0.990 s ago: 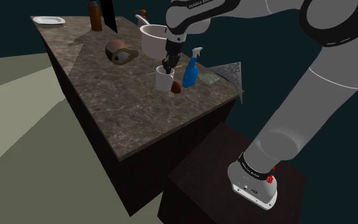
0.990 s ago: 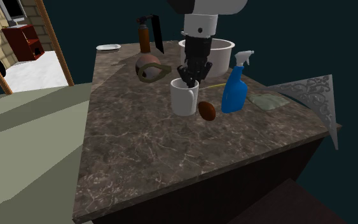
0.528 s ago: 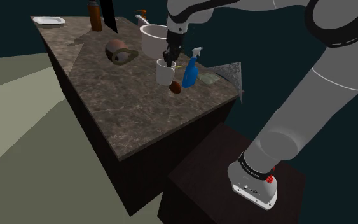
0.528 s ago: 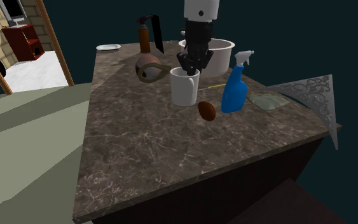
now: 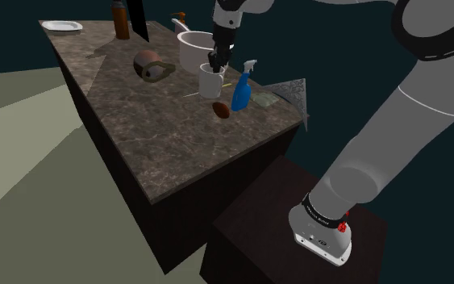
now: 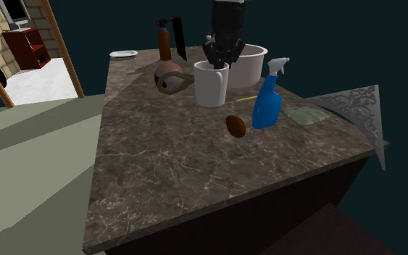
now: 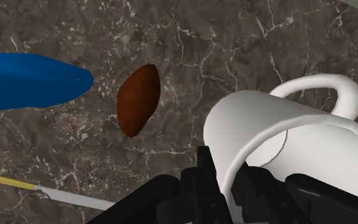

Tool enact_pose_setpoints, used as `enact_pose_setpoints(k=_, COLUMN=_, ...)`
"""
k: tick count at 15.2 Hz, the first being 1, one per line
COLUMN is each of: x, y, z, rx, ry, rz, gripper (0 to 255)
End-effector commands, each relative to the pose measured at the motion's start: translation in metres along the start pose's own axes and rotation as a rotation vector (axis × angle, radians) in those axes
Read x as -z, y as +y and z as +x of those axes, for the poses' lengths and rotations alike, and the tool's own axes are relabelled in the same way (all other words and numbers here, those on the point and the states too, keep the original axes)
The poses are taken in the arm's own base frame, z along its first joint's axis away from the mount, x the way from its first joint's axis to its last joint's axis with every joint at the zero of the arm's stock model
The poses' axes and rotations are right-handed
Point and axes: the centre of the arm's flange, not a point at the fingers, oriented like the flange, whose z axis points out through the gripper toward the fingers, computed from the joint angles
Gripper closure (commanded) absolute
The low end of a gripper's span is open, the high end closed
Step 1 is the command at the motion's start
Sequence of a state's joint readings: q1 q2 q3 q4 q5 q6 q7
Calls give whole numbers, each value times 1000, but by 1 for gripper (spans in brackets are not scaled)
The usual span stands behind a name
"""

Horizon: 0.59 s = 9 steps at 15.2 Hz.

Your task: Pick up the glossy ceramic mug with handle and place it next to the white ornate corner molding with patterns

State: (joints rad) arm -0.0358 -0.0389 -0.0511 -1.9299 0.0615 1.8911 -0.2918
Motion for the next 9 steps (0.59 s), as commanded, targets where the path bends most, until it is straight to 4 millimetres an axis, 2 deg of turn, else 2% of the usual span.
enact_pose_setpoints(k=1, x=10, y=-1, z=1, rx=0, ry=0, rz=0, gripper=255)
enact_pose_setpoints(k=9, x=53, y=-4, z=2, rx=0, ry=0, rz=0, gripper=255)
